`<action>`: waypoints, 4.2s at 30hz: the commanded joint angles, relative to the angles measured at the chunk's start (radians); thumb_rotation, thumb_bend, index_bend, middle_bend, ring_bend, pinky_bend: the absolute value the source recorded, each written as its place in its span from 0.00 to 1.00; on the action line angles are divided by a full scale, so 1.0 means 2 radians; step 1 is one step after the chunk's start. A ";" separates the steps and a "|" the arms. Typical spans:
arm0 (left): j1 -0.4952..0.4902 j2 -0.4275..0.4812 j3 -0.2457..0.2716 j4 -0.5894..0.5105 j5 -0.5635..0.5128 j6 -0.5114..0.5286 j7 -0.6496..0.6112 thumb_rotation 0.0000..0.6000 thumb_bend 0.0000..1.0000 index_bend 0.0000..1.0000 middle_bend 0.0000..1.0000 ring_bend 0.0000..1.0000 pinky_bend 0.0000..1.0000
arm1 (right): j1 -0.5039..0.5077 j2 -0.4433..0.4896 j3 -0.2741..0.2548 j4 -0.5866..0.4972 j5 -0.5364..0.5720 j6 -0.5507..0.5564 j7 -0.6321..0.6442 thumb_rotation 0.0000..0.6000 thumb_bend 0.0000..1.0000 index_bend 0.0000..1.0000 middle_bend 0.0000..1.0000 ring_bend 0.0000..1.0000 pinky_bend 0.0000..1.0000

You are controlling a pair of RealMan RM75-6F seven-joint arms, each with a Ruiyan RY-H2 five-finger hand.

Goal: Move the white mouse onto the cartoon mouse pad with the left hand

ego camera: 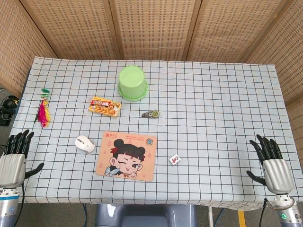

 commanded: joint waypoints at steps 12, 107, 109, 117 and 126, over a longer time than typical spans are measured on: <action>0.000 0.000 0.003 0.000 0.006 0.001 0.000 1.00 0.15 0.00 0.00 0.00 0.00 | -0.002 0.002 0.000 -0.003 -0.003 0.006 0.000 1.00 0.08 0.13 0.00 0.00 0.00; -0.381 -0.119 0.095 0.363 0.253 -0.174 -0.090 1.00 0.51 0.61 0.41 0.35 0.41 | 0.005 -0.005 0.035 0.044 0.076 -0.037 0.044 1.00 0.08 0.14 0.00 0.00 0.00; -0.397 -0.142 0.098 0.390 0.266 -0.162 -0.108 1.00 0.51 0.61 0.41 0.35 0.41 | 0.004 -0.003 0.039 0.047 0.083 -0.038 0.049 1.00 0.08 0.14 0.00 0.00 0.00; -0.421 -0.199 0.128 0.481 0.304 -0.103 -0.162 1.00 0.51 0.60 0.40 0.35 0.41 | 0.004 -0.002 0.045 0.056 0.096 -0.045 0.058 1.00 0.08 0.14 0.00 0.00 0.00; -0.424 -0.248 0.151 0.586 0.320 -0.025 -0.210 1.00 0.49 0.57 0.36 0.34 0.40 | 0.005 -0.007 0.046 0.065 0.103 -0.053 0.057 1.00 0.07 0.14 0.00 0.00 0.00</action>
